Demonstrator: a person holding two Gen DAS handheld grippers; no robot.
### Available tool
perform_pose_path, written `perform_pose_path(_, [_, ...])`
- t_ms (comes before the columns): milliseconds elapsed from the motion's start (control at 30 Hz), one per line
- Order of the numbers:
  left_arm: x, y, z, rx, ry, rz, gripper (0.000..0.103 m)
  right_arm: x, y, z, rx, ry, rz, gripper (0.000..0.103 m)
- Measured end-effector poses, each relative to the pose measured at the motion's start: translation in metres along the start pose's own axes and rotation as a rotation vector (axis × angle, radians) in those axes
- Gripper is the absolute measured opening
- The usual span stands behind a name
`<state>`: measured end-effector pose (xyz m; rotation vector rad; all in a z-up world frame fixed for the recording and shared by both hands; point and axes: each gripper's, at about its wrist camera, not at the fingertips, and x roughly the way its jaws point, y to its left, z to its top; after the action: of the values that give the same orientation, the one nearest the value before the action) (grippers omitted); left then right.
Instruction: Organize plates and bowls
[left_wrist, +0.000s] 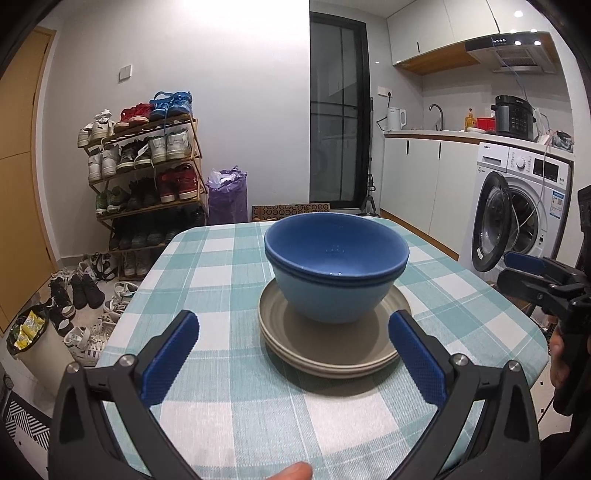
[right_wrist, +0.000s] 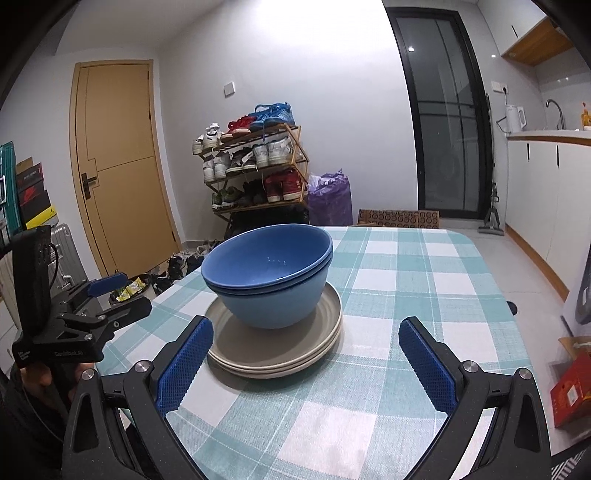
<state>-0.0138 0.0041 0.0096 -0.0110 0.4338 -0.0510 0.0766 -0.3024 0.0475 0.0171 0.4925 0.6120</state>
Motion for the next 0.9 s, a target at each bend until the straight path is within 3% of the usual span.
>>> perform_pose_path(900, [-0.038, -0.003, -0.005, 0.015, -0.068, 0.022, 0.103, -0.032, 0.020, -0.023, -0.066, -0.073, -0.001, 0.102])
